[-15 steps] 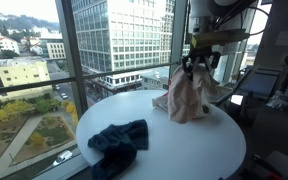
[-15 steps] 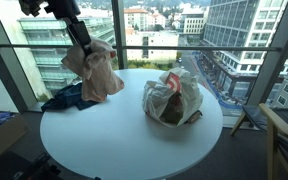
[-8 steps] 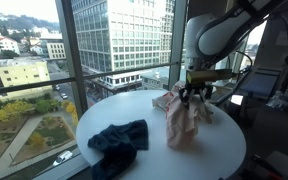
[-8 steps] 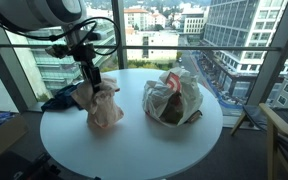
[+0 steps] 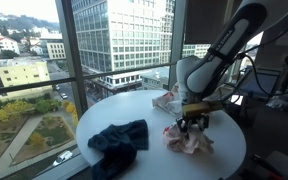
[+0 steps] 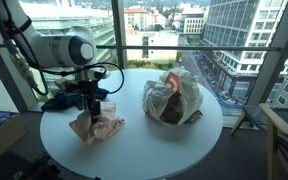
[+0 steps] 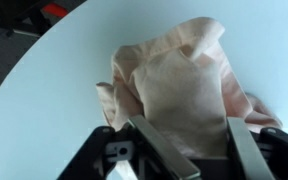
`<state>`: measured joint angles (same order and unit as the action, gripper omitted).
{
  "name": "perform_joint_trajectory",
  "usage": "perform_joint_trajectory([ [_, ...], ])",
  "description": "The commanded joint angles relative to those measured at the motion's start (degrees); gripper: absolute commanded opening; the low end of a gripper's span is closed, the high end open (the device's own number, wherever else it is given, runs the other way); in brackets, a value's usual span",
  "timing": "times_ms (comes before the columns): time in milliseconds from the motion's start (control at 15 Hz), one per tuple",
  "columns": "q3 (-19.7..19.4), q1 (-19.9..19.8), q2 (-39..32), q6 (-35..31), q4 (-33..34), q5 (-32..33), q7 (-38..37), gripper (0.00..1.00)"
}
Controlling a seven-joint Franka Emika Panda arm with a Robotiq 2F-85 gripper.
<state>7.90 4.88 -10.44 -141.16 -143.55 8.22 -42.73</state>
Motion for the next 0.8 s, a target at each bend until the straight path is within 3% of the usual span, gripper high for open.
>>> perform_joint_trajectory([
  [0,-2.6,2.9,-5.4,-0.5,3.8,-0.1,-0.3,0.29],
  [133,-3.5,3.9,-6.4,-0.3,4.8,-0.5,0.3,0.29],
  [200,-3.8,4.2,-6.6,0.1,5.3,-0.9,0.3,0.79],
  [267,-3.9,4.4,-6.5,0.4,5.6,-1.4,0.8,0.80],
  [467,-3.3,3.9,-4.2,5.3,6.7,-5.4,2.5,1.00],
  [733,-3.6,3.5,2.1,14.0,8.0,-9.2,1.1,1.00],
])
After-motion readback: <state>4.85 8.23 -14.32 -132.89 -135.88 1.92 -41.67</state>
